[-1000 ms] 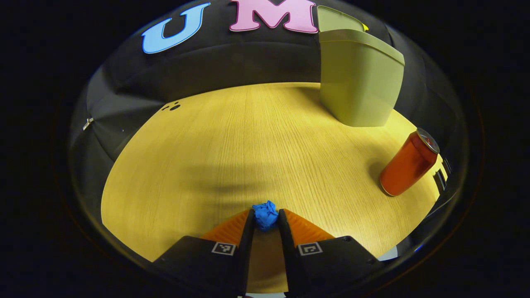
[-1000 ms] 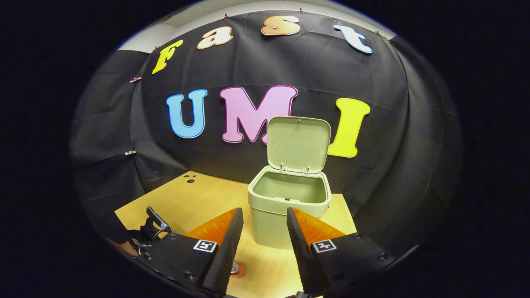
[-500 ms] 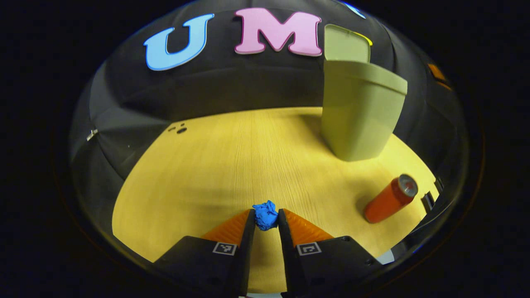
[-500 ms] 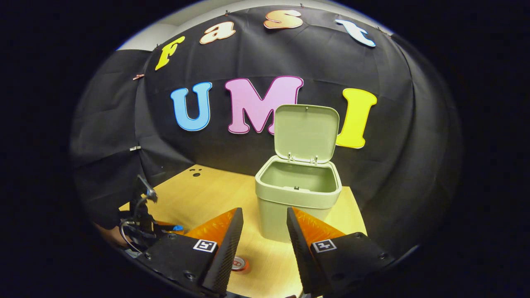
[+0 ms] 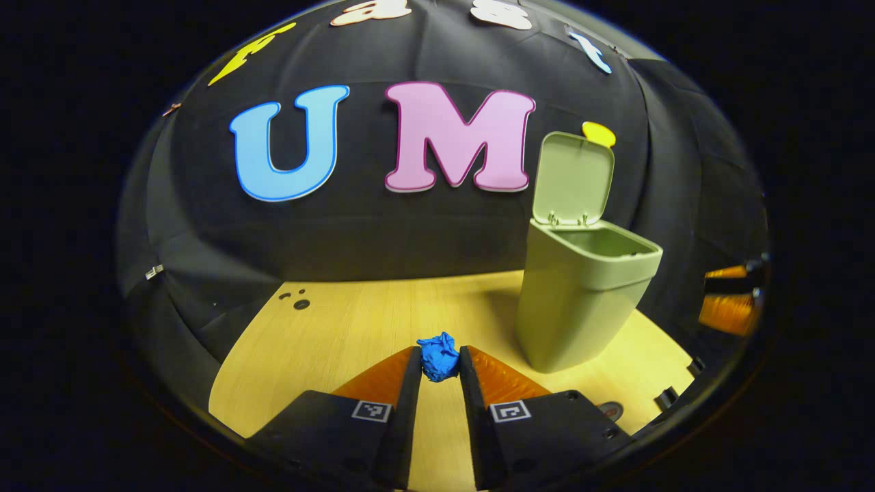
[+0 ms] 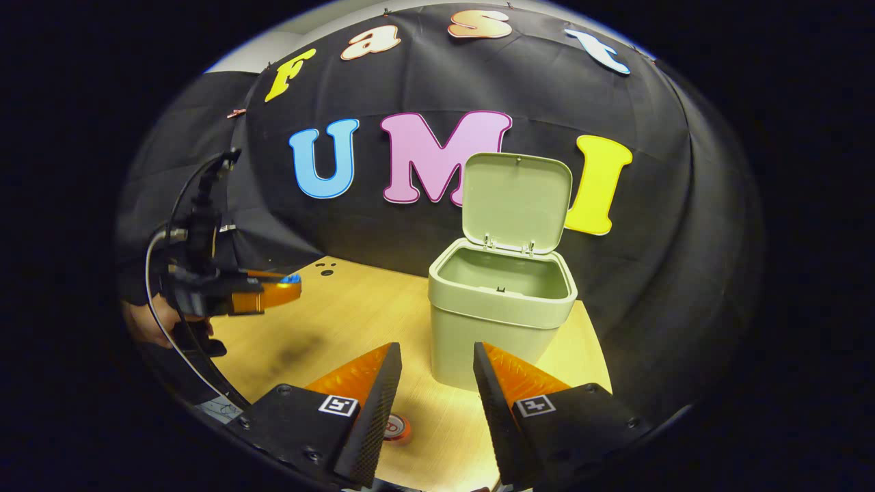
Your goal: Press the lid of the desktop garbage bin to open it, pick up the crumpled paper on the desktop and throw it into the bin, then pick up the pop can on the desktop and drop it into the bin, and finally close the garbage bin lid.
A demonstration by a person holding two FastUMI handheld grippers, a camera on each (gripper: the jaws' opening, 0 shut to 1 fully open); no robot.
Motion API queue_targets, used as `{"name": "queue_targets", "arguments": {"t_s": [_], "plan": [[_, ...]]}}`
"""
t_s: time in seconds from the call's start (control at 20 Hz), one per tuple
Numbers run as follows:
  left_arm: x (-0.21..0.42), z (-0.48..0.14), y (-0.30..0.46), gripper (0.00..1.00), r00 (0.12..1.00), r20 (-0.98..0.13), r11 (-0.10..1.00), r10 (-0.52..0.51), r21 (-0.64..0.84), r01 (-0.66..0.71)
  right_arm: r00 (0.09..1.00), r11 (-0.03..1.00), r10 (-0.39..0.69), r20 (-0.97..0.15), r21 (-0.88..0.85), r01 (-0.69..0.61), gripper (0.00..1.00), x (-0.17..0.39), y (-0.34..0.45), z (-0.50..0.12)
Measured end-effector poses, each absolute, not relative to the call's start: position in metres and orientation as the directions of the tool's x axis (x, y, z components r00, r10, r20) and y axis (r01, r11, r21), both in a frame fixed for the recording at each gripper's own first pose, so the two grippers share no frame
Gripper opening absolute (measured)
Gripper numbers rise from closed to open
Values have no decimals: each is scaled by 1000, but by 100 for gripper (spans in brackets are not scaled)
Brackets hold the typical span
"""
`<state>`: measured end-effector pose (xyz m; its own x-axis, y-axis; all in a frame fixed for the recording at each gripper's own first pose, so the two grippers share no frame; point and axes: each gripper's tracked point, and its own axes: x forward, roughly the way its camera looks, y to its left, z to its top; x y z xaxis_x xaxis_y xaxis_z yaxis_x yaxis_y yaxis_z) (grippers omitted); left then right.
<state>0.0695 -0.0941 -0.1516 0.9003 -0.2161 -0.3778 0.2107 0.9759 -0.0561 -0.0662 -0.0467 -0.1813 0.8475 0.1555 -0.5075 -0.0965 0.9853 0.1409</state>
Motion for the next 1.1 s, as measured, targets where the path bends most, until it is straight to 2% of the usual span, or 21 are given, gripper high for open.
{"name": "queue_targets", "arguments": {"t_s": [0.15,0.2,0.3,0.35,0.55,0.85,1.1], "plan": [[85,-120,-110,38,915,-310,966,-258,-63,251,838,984,156,-523,158,-85,68,-73,-41,-190],[91,-110,-118,35,915,-289,960,-280,-67,273,836,985,149,-528,153,-79,68,-75,-41,-193],[104,-95,-138,41,905,-256,941,-339,-82,329,831,987,136,-540,147,-66,69,-82,-43,-197],[111,-88,-148,38,899,-242,931,-364,-88,353,829,988,127,-545,146,-55,69,-84,-44,-200],[135,-71,-196,38,865,-204,888,-459,-93,449,823,991,74,-563,136,4,69,-96,-54,-203],[158,-65,-271,38,781,-187,801,-596,-63,596,809,990,16,-588,125,71,69,-113,-59,-207],[178,-82,-316,38,722,-222,745,-655,-28,667,799,984,-31,-600,123,130,70,-119,-62,-206]]}}
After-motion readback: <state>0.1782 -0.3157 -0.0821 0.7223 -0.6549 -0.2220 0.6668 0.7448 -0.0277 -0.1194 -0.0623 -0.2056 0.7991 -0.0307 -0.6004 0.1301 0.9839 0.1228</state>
